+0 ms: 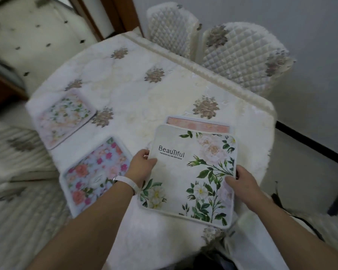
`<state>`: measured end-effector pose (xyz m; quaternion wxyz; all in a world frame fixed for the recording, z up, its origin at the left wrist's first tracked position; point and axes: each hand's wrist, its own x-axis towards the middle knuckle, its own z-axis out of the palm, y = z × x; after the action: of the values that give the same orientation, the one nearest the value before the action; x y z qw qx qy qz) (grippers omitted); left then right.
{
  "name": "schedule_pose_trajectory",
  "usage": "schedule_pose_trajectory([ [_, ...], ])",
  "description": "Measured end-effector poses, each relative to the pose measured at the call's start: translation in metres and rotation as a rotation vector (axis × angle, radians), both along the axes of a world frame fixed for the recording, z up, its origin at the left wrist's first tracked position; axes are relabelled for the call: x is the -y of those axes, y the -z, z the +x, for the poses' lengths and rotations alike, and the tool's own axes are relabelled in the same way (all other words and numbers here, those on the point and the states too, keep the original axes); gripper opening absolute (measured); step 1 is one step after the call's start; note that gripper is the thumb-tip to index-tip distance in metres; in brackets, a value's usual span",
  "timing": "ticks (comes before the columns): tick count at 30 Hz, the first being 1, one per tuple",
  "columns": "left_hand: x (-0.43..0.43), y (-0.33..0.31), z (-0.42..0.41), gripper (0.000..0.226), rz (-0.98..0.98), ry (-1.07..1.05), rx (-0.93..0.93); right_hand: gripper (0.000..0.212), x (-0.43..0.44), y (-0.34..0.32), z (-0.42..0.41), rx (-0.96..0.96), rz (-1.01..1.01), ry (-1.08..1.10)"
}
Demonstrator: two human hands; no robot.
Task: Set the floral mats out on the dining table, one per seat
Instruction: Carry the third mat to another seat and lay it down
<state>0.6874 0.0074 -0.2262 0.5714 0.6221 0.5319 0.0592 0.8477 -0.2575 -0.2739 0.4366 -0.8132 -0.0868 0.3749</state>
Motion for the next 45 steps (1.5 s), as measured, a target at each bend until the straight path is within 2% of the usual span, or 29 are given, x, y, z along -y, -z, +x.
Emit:
schedule_pose_trajectory([
  [8,-0.03,-0.037,-0.121,0.012,-0.018,-0.337,0.13,0.022,-0.087,-0.043,-0.05,-0.001,0.176,-0.184],
  [14,-0.039,-0.067,-0.235,0.014,0.005,-0.529,0.268,0.028,-0.151,-0.079,-0.123,0.02,0.269,-0.34],
  [23,-0.033,-0.103,-0.456,0.022,0.089,-0.733,0.378,0.033,-0.212,-0.12,-0.319,-0.006,0.37,-0.458],
  [34,0.022,-0.095,-0.729,0.024,0.204,-0.994,0.436,0.033,-0.261,-0.138,-0.575,-0.058,0.39,-0.74],
  [40,0.045,-0.086,-0.821,0.029,0.283,-1.218,0.401,0.034,-0.29,-0.141,-0.673,-0.098,0.389,-0.922],
  [45,0.045,-0.083,-0.867,0.029,0.286,-1.321,0.379,0.032,-0.326,-0.135,-0.732,-0.126,0.349,-1.02],
])
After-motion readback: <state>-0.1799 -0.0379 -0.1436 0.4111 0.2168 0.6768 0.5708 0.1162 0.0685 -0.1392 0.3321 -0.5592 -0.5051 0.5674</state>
